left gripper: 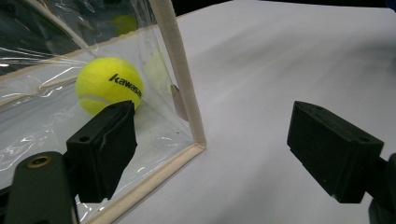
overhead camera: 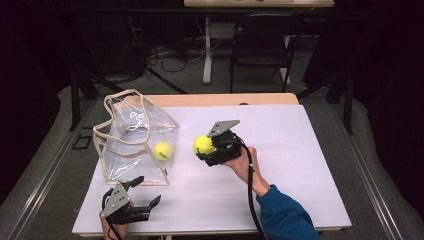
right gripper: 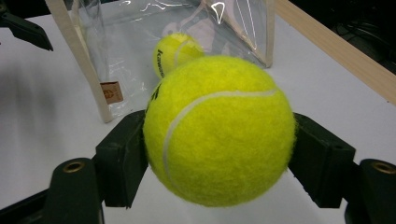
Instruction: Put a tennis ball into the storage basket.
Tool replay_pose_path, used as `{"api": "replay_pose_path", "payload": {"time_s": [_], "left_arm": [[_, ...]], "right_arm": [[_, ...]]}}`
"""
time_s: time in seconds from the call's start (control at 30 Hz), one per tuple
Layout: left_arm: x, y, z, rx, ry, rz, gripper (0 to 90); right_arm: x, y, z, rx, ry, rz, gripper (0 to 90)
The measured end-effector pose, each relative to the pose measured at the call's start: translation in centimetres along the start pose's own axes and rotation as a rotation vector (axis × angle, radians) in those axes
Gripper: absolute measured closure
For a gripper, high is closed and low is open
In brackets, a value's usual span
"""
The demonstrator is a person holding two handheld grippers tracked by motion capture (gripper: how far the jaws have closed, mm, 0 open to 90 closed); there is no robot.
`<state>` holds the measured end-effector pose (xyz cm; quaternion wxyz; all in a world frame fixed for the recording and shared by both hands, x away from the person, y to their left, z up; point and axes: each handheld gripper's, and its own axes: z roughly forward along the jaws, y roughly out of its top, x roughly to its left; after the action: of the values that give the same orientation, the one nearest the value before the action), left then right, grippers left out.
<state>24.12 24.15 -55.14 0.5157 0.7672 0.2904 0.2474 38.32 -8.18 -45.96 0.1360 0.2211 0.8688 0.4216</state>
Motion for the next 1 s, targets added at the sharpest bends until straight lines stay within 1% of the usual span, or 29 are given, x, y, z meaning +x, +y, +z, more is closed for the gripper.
{"api": "replay_pose_path", "payload": {"time_s": [0.03, 0.13, 0.17, 0.3, 0.47, 0.57, 0.6, 0.73, 0.83, 1.0], "left_arm": [[0.0, 0.0, 0.0, -0.003, 0.002, -0.001, 16.0], [0.1, 0.0, 0.0, 0.0, 0.001, -0.001, 16.0], [0.0, -0.1, 0.0, 0.0, 0.001, -0.01, 16.0], [0.0, 0.0, -0.1, -0.005, 0.0, -0.005, 16.0], [0.0, 0.0, 0.0, -0.005, 0.0, -0.003, 16.0], [0.1, -0.1, 0.0, -0.002, -0.003, -0.009, 16.0], [0.0, -0.1, -0.1, -0.009, -0.001, -0.01, 16.0], [0.0, 0.0, 0.0, -0.007, 0.0, -0.006, 16.0], [0.1, 0.0, 0.1, -0.005, 0.001, -0.005, 16.0], [0.1, -0.1, 0.0, -0.003, 0.002, -0.014, 16.0]], "right_arm": [[0.0, 0.2, 0.1, 0.005, -0.008, -0.006, 26.2], [0.0, 0.4, 0.0, 0.004, -0.006, -0.006, 26.2], [0.0, 0.5, 0.0, 0.004, -0.007, -0.007, 26.2], [-0.1, 0.8, 0.1, 0.0, -0.002, -0.006, 26.2], [0.0, 1.2, 0.2, 0.012, 0.006, -0.01, 26.2], [-0.1, 1.3, 0.2, 0.01, 0.004, -0.015, 26.2], [-0.1, 1.4, 0.2, 0.008, 0.004, -0.011, 26.2], [-0.1, 1.4, 0.2, 0.001, 0.006, -0.01, 26.2], [-0.2, 1.7, 0.2, -0.004, 0.008, -0.017, 26.2], [-0.4, 1.9, 0.1, -0.006, 0.004, -0.018, 26.2]]}}
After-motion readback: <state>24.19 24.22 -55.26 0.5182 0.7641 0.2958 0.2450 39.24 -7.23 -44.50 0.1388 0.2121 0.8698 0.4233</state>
